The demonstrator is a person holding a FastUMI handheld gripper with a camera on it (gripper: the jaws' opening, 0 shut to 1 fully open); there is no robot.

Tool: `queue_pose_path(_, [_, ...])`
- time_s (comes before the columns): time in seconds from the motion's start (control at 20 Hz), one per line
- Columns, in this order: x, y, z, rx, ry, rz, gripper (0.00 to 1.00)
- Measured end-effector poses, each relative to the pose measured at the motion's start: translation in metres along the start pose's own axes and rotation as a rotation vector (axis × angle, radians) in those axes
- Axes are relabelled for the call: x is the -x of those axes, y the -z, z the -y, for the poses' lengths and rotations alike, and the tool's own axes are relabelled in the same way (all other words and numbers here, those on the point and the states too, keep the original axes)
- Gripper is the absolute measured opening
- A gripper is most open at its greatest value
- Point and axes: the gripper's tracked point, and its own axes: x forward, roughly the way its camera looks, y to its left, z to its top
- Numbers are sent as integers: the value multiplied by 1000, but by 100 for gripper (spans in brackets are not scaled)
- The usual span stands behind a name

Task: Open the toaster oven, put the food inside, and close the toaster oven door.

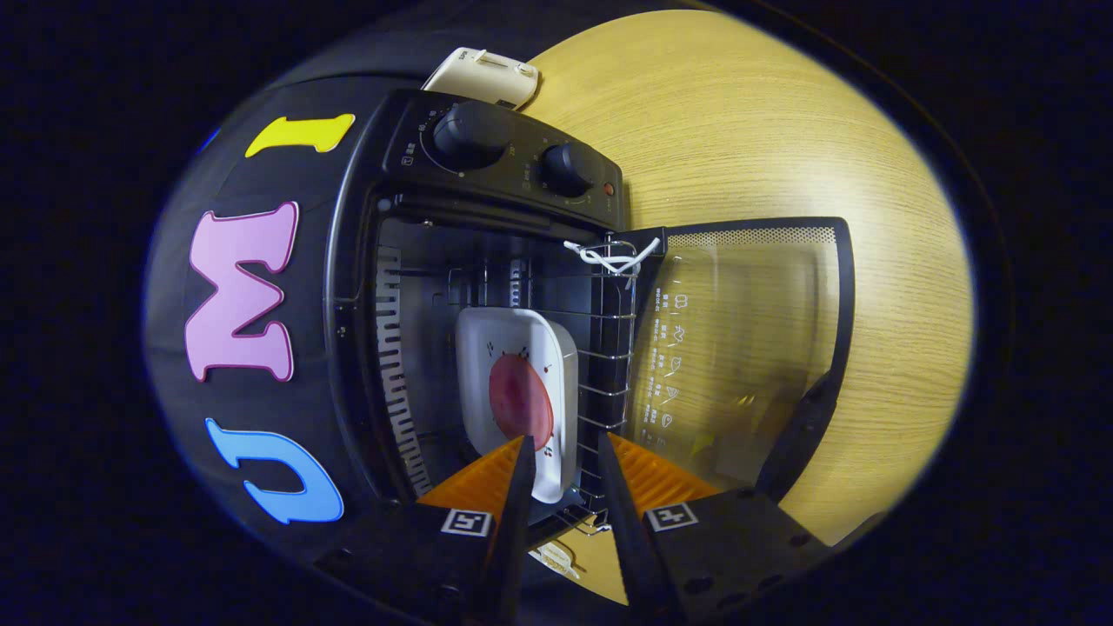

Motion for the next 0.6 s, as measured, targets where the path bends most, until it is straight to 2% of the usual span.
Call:
queue_pose_path(0.05, [5, 3, -1, 14, -11, -18, 57])
queue_pose_path(0.15, [19, 8, 0, 57, -18, -47, 79])
queue_pose_path(0.2, [27, 9, -1, 86, -31, -56, 97])
queue_pose_path(0.35, [57, 20, -4, 212, -84, -101, 99])
queue_pose_path(0.6, [108, 21, 17, 620, -143, -99, 99])
